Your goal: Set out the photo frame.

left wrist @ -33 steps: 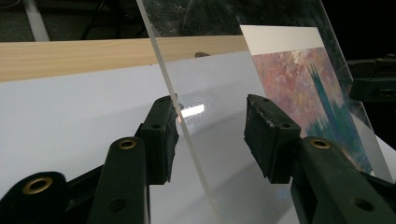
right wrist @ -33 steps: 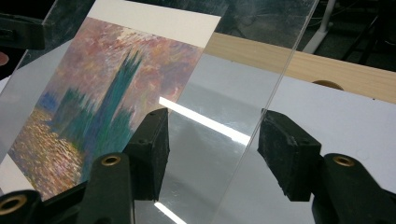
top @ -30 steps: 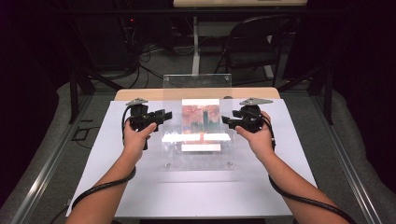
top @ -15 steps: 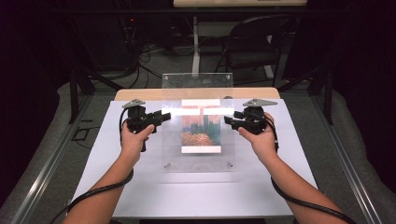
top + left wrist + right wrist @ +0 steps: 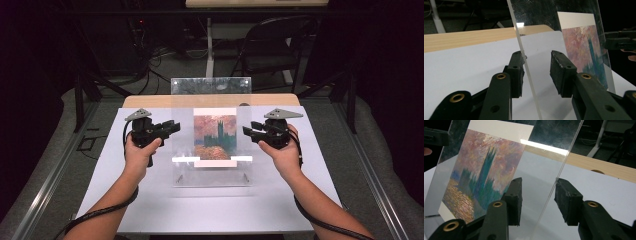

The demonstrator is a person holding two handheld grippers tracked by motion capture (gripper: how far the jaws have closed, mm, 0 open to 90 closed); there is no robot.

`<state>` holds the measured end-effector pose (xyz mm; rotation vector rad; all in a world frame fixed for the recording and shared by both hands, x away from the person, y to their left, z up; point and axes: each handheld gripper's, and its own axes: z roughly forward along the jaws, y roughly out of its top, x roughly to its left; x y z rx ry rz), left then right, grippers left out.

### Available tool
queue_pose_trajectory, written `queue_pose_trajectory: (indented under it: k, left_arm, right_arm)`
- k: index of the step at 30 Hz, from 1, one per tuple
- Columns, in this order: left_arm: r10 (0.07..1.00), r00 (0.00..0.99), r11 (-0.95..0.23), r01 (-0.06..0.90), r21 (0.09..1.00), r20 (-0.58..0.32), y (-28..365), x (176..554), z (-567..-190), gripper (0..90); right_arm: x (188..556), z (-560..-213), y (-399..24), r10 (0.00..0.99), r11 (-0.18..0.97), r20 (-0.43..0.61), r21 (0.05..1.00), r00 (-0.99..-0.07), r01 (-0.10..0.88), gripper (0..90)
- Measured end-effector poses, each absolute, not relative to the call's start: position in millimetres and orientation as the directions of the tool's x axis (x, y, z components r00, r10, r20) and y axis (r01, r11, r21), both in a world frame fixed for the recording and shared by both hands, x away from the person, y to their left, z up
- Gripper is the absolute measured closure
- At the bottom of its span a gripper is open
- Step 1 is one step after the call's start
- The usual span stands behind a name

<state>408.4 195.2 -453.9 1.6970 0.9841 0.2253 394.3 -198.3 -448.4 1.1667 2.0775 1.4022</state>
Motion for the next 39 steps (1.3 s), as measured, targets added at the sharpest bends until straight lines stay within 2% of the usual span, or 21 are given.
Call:
queue_pose_trajectory:
  k: [39]
  left_arm:
    - [0.662, 0.692, -0.022, 0.401, 0.916, -0.287, 203.2, 362.7, -450.0, 70.5]
  right_arm:
    - [349.0, -443.2, -207.8, 0.767, 0.106, 0.150, 0.929, -0.623, 0.354, 64.6]
